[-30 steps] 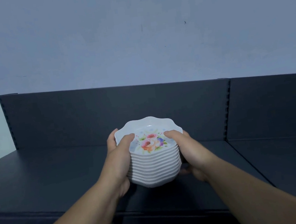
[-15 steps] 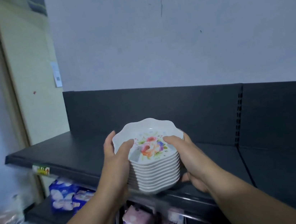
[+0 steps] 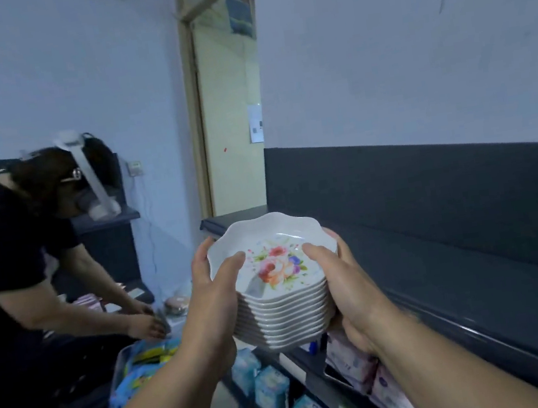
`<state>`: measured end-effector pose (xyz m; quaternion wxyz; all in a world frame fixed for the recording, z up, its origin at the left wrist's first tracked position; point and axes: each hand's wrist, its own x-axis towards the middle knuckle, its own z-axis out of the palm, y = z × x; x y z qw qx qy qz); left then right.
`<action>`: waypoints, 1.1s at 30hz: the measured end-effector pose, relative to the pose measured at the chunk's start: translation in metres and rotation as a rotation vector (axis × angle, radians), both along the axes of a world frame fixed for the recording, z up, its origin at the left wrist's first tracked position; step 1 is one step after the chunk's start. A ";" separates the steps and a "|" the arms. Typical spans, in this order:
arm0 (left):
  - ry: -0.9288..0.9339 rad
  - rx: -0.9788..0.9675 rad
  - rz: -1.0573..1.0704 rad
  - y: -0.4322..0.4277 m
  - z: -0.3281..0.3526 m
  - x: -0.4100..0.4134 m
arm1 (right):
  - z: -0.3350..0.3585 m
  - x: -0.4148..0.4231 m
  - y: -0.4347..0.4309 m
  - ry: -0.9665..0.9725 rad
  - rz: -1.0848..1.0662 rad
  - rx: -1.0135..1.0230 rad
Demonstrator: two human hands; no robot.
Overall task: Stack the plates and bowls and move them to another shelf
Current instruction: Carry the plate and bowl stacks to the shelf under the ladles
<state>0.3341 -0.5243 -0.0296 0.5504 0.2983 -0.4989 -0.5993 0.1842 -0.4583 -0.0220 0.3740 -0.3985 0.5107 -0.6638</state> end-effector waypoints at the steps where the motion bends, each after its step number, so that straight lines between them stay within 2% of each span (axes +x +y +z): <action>1: 0.013 0.006 0.029 0.002 0.001 0.017 | 0.001 0.015 -0.003 0.010 0.028 -0.005; 7: 0.011 -0.017 0.242 0.018 0.002 0.154 | -0.002 0.141 -0.023 0.064 0.213 0.010; 20: -0.083 0.077 0.726 0.106 -0.024 0.515 | -0.026 0.507 -0.007 0.048 0.713 0.110; 33: -0.103 0.136 1.143 0.164 -0.039 0.722 | -0.046 0.736 -0.003 0.115 1.101 0.144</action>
